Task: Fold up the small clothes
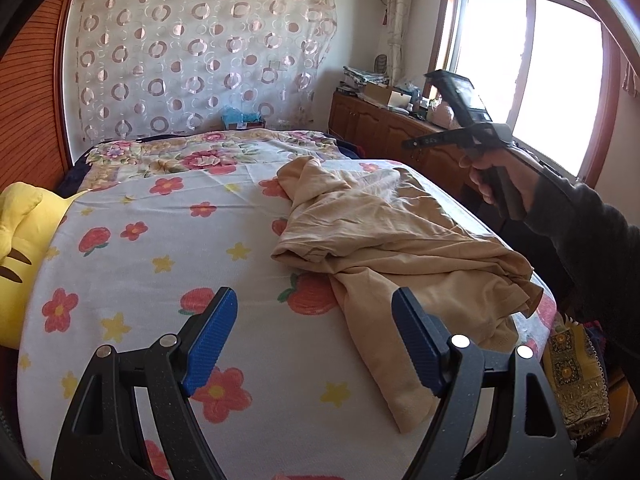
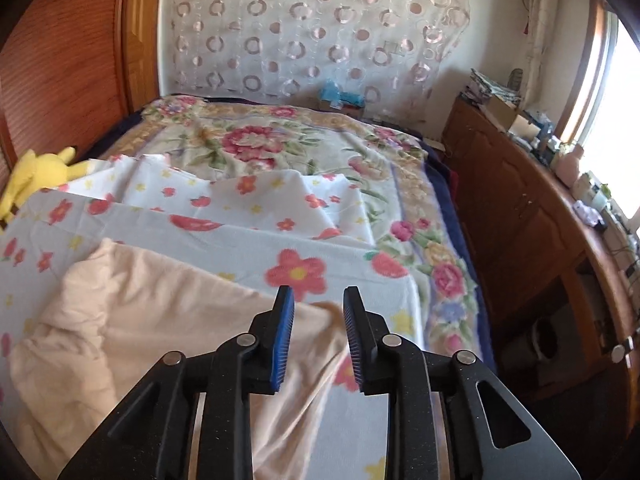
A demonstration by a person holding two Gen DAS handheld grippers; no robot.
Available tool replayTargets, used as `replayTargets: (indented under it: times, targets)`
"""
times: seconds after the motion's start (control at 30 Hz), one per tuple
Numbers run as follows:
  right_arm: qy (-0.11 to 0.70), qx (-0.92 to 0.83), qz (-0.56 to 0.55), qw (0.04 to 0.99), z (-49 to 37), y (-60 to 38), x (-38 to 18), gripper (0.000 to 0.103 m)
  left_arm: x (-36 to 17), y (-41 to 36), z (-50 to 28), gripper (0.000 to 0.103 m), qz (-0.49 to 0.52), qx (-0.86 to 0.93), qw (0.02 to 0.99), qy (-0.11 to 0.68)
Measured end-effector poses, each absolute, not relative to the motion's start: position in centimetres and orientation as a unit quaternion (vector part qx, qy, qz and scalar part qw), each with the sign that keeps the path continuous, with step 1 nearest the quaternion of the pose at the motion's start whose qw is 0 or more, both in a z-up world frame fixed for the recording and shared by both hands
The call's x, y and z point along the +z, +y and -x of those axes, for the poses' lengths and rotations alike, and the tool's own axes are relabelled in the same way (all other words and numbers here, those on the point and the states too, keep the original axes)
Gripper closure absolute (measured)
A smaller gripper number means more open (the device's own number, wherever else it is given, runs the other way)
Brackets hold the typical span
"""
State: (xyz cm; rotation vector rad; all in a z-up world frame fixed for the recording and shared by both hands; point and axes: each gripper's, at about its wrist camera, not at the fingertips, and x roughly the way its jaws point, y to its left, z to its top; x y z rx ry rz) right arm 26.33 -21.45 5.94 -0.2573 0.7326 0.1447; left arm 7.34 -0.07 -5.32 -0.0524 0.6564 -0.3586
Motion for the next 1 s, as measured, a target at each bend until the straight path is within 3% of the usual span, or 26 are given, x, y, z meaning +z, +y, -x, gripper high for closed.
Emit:
replayTargets:
  times: [0.27, 0.43, 1.0]
  targets:
    - [0.322, 0.21, 0.132, 0.914, -17.5, -17.9, 7.0, 0.07, -5.1, 0.7, -7.6, 0.023, 0.026, -0.16, 0.935, 0.315]
    - [0.328, 0.297, 0.136, 0.886, -13.7, -14.1, 5.6, 0.06, -4.8, 2.0, -7.7, 0.023, 0.03, -0.145, 0.939, 0.309]
    - [0.386, 0.329, 0.238, 0.828, -14.3, -7.2, -0.1, 0.058, -5.3, 4.6, -7.9, 0.023, 0.05, -0.124, 0.942, 0.307]
